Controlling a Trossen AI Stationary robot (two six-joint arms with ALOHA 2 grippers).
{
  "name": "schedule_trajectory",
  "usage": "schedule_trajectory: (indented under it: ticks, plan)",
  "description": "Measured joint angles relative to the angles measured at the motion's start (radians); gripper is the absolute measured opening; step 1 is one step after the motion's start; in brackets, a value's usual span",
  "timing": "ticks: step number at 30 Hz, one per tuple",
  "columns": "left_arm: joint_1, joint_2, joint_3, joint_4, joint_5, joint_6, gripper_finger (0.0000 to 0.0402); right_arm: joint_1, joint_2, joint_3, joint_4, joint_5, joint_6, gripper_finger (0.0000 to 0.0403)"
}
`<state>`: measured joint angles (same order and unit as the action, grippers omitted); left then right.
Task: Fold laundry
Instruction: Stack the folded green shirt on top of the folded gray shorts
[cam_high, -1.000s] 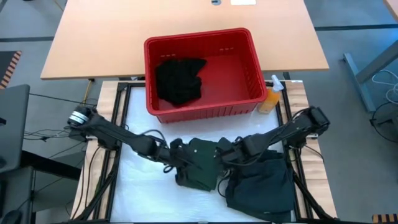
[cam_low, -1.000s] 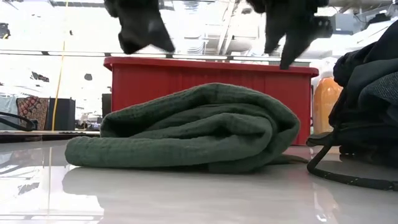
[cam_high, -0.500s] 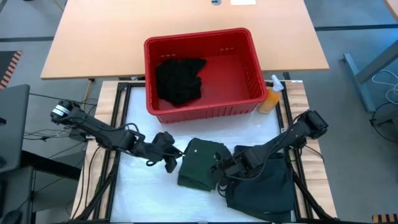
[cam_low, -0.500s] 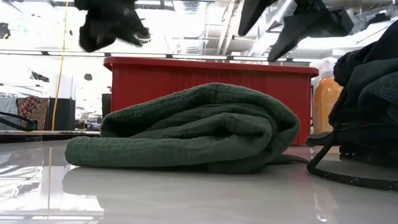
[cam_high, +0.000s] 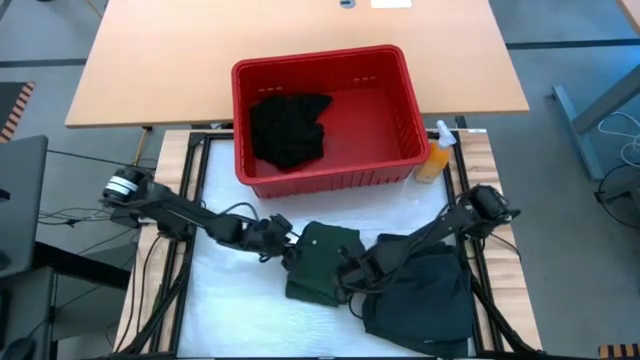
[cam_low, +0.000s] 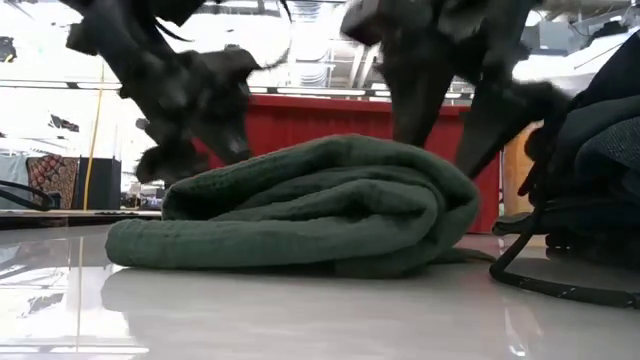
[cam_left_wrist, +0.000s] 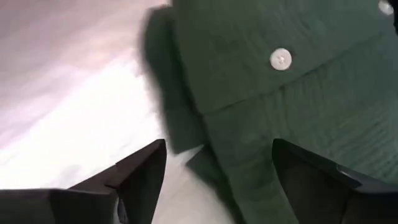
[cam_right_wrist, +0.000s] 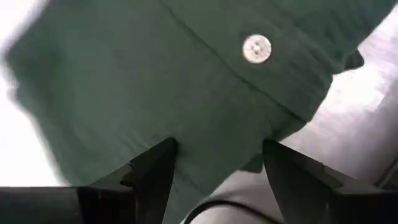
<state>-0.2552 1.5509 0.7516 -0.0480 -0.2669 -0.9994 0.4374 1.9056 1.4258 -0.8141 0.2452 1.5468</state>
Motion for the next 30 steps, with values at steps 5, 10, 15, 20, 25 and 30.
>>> schedule_trajectory:
  ticks: [5, 10, 15, 20, 25, 30]
  plan:
    - [0.03, 0.157, 0.03, 0.084, 0.064, 0.057, 0.0283, -0.021, 0.052, 0.0, 0.029, -0.059, -0.024, 0.027]
    - [0.044, 0.262, 0.056, 0.131, 0.075, 0.046, 0.0283, -0.021, 0.063, 0.0, 0.065, -0.087, -0.029, 0.027]
    - [0.04, 0.293, 0.051, 0.229, 0.097, 0.073, 0.0248, -0.023, 0.063, 0.0, 0.065, -0.086, -0.028, 0.027]
    - [0.048, 0.297, 0.049, 0.25, 0.147, 0.123, 0.0096, -0.035, 0.063, 0.0, 0.065, -0.062, -0.032, 0.027]
    - [0.049, 0.279, 0.047, 0.272, 0.255, 0.153, 0.0016, -0.046, 0.063, 0.0, 0.068, -0.045, -0.093, 0.027]
    - [0.047, 0.167, 0.041, 0.321, 0.297, 0.166, 0.0006, -0.047, 0.025, -0.001, 0.062, -0.045, -0.166, 0.0266]
